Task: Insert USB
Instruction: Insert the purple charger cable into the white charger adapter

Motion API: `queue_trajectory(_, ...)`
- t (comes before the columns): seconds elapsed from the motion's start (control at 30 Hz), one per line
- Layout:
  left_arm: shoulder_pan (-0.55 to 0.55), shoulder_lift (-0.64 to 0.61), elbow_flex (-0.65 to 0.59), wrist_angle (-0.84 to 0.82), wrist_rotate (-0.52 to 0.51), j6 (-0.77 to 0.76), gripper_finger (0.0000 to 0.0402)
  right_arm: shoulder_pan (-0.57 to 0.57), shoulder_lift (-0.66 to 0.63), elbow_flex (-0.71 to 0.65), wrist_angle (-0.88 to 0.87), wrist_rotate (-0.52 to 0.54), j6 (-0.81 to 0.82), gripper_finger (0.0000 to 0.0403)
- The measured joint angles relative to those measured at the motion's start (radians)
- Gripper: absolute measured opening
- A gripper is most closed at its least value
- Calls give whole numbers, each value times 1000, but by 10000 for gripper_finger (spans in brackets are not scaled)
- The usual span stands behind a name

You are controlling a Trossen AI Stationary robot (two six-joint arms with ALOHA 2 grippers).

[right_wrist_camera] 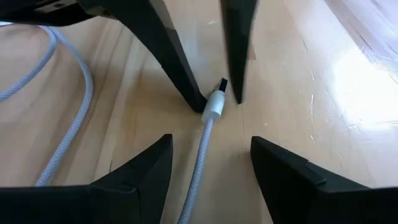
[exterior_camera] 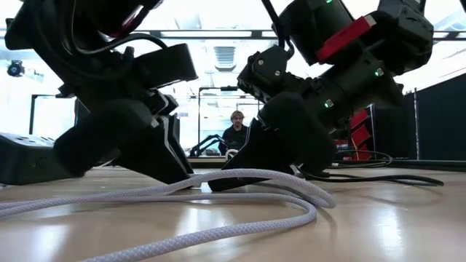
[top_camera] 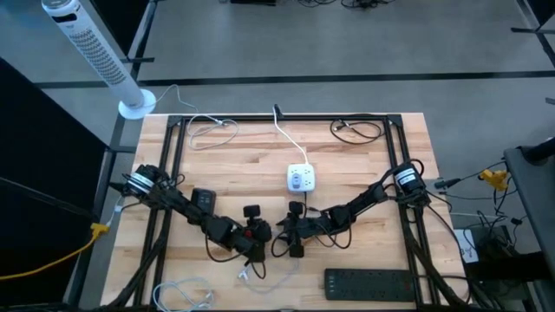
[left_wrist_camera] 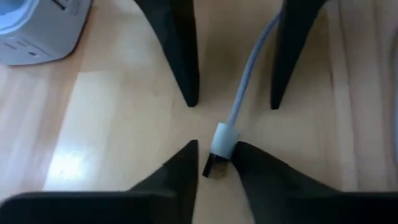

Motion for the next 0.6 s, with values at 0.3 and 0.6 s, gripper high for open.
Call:
queue_trajectory(0.3, -2, -2, -2, -3, 18, -7, 9, 18, 0, -2, 15, 11, -39, 191)
queue_trajectory(0.6, -31, 0, -5, 18, -34, 5, 9, 59, 27, -4, 121, 87, -195, 170)
